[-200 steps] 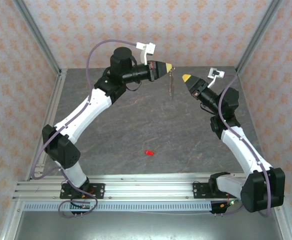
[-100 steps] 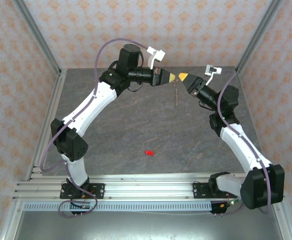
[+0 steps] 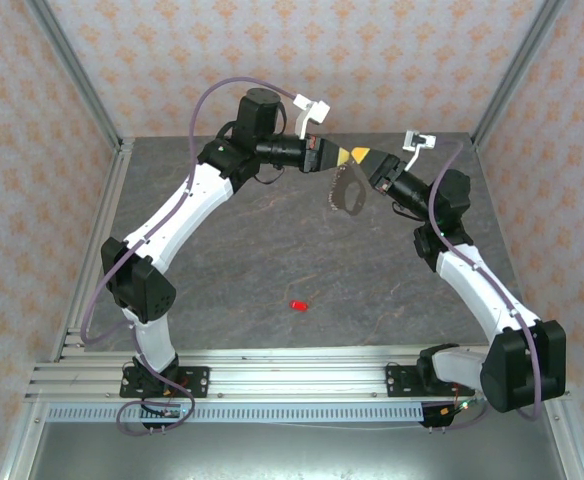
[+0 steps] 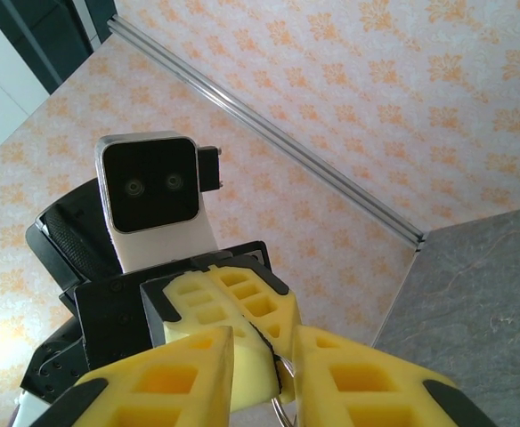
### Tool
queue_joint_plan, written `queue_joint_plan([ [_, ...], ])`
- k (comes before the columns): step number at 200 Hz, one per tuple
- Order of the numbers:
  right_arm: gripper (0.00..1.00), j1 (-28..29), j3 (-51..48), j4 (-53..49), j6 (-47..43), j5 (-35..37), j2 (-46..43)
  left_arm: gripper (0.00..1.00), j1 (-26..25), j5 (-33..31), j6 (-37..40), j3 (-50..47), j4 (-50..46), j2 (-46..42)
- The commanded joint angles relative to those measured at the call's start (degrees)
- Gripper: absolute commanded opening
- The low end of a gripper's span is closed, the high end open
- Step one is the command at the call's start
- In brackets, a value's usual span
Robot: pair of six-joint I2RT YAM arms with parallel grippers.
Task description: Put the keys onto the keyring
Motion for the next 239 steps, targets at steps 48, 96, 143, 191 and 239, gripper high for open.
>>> queue_joint_plan([
  [48, 0.26, 1.11, -1.67, 2.21, -0.93, 0.04, -0.62, 0.00, 0.10, 1.72, 0.85, 1.86, 1.66, -0.71],
  [96, 0.26, 0.91, -2.47, -0.04, -2.31, 1.68, -1.04, 0.00, 0.03, 1.81, 1.20, 1.56, 1.49, -0.98],
  [143, 0.14, 0.80, -2.44, 0.83, -1.85, 0.97, -0.97, 0.00, 0.08, 1.88, 1.20, 1.48, 1.57, -0.97],
  [191, 0.00, 0.79, -2.44, 3.38, -0.52, -0.16, -0.99, 0.00, 0.03, 1.11, -0.15, 1.18, 2.65, -0.92],
  [239, 0.00, 0.95, -3.64, 7.75, 2.68, 2.25, -0.90, 0.45, 0.49, -17.24, -16.73, -14.00, 21.22, -9.43],
])
